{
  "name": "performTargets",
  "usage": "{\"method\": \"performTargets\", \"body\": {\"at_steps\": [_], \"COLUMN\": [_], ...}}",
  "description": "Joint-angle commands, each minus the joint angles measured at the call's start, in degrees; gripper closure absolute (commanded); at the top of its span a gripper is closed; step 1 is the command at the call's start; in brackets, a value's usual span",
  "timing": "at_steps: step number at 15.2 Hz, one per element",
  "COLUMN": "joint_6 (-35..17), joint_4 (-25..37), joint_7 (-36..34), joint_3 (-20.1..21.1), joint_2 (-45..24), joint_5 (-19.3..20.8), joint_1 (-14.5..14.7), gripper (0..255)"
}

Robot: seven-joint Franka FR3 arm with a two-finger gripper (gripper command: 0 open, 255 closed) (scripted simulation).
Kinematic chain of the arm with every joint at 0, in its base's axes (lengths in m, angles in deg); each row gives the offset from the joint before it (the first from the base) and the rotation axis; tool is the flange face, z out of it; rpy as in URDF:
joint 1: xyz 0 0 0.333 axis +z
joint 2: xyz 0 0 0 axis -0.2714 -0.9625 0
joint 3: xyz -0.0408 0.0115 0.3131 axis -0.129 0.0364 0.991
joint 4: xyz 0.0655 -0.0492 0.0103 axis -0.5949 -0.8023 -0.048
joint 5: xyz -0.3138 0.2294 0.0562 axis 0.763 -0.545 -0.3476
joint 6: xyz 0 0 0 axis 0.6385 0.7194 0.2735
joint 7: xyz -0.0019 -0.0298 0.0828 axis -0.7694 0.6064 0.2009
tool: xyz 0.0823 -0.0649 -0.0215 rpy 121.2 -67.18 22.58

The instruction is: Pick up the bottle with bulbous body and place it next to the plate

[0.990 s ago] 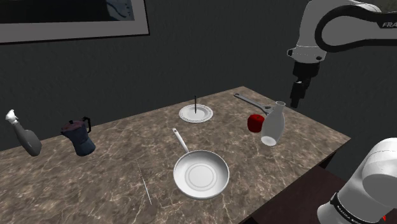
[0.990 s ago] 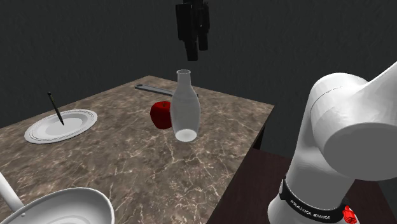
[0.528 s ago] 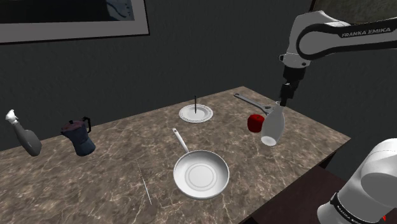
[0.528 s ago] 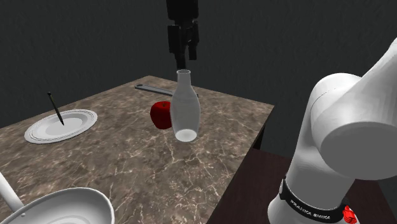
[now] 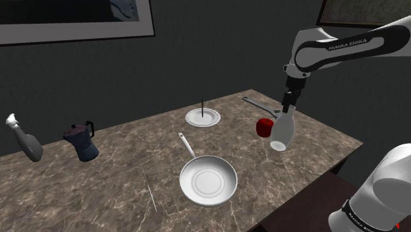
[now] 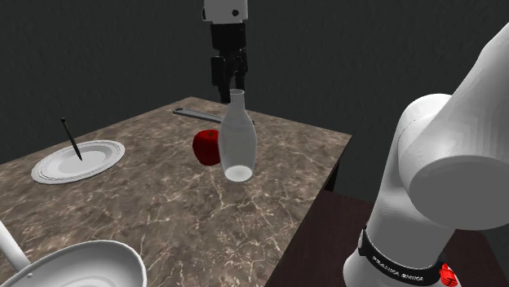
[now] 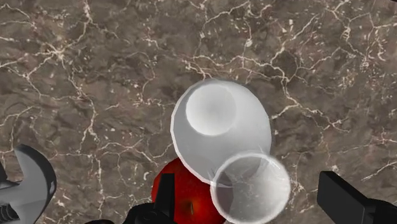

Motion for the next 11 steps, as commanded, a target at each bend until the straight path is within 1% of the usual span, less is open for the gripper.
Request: {"method": "performTargets", "body": {"at_steps": [1, 4, 11], "joint_6": [-1.5, -3.6, -3.6], "joint_4": [-1.2, -2.8, -2.8], "joint_7": [0.0, 0.1, 0.1], "joint_3": [-0.2, -0.3, -0.3], "joint_2": [-0.3, -0.8, -0.8], "joint_5": [0.1, 0.1, 0.1], "joint_1": [-0.1, -0.1, -0.1], "gripper": [0, 0, 0]}}
